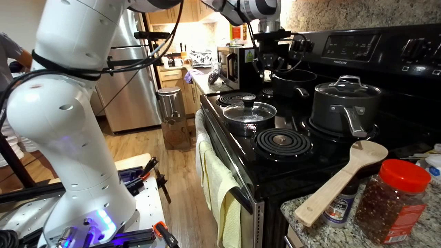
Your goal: Remove the wooden spoon from the stove and put it inside the pot on the left side of the stove
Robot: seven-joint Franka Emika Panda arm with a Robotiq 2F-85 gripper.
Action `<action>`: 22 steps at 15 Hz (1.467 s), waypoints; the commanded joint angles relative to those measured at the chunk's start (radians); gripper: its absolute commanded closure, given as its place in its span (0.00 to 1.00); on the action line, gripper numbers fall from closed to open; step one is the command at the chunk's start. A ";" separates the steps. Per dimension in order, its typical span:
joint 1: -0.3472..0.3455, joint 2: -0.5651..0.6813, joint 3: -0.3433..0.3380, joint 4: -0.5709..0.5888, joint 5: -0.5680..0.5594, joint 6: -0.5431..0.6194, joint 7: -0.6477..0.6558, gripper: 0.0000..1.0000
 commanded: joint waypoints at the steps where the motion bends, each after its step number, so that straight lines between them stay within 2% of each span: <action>1: -0.006 -0.102 0.008 -0.105 0.000 -0.010 0.004 0.86; 3: -0.005 -0.134 0.004 -0.134 -0.008 -0.012 0.014 0.86; 7: 0.012 -0.208 -0.020 -0.194 -0.069 -0.011 0.132 0.86; 8: 0.006 -0.236 -0.014 -0.228 -0.051 0.003 0.154 0.86; 9: 0.000 -0.158 -0.006 -0.136 -0.042 -0.011 0.099 0.71; 11: -0.001 -0.192 -0.006 -0.169 -0.042 -0.011 0.124 0.71; 12: -0.001 -0.202 -0.006 -0.180 -0.042 -0.010 0.127 0.86; 15: 0.036 -0.138 -0.037 -0.064 -0.173 -0.121 0.178 0.87; 19: 0.088 -0.009 -0.062 0.167 -0.361 -0.262 0.115 0.87; 22: 0.139 0.092 -0.075 0.313 -0.463 -0.311 0.076 0.87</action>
